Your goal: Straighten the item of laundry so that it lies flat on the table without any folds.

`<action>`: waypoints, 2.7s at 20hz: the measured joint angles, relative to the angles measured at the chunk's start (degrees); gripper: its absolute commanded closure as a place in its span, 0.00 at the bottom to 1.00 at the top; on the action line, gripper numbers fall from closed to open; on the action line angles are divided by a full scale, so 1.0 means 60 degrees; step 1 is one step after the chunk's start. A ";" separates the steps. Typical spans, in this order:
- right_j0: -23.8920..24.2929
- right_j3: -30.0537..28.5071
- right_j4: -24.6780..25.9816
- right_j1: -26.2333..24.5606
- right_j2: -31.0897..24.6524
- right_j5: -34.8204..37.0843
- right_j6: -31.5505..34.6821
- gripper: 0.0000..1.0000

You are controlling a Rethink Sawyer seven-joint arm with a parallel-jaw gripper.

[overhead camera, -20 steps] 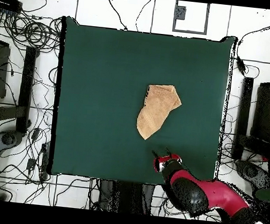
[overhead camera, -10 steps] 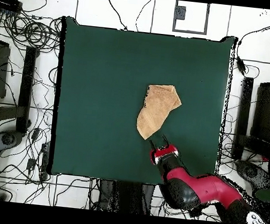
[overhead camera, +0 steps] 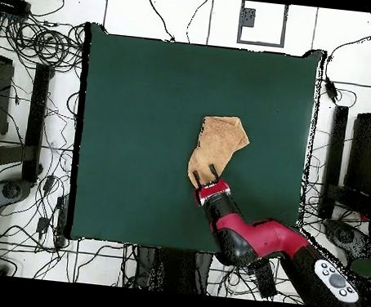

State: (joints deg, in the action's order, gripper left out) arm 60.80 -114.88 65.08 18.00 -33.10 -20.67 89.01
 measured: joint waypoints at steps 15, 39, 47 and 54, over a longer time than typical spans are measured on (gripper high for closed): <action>0.2165 0.0191 0.0772 -0.1871 -0.0788 0.1433 -0.0002 0.00; 0.4547 -0.0739 -0.0762 -0.2168 -0.1918 0.4674 0.0000 0.00; 0.4864 -0.2042 -0.2533 0.0322 -0.2826 0.6190 0.0000 0.00; 0.5670 -0.2533 -0.3575 0.1373 -0.3856 0.7209 0.0000 0.00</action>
State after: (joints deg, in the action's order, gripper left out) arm 94.82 -130.07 43.63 26.24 -56.23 22.58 89.01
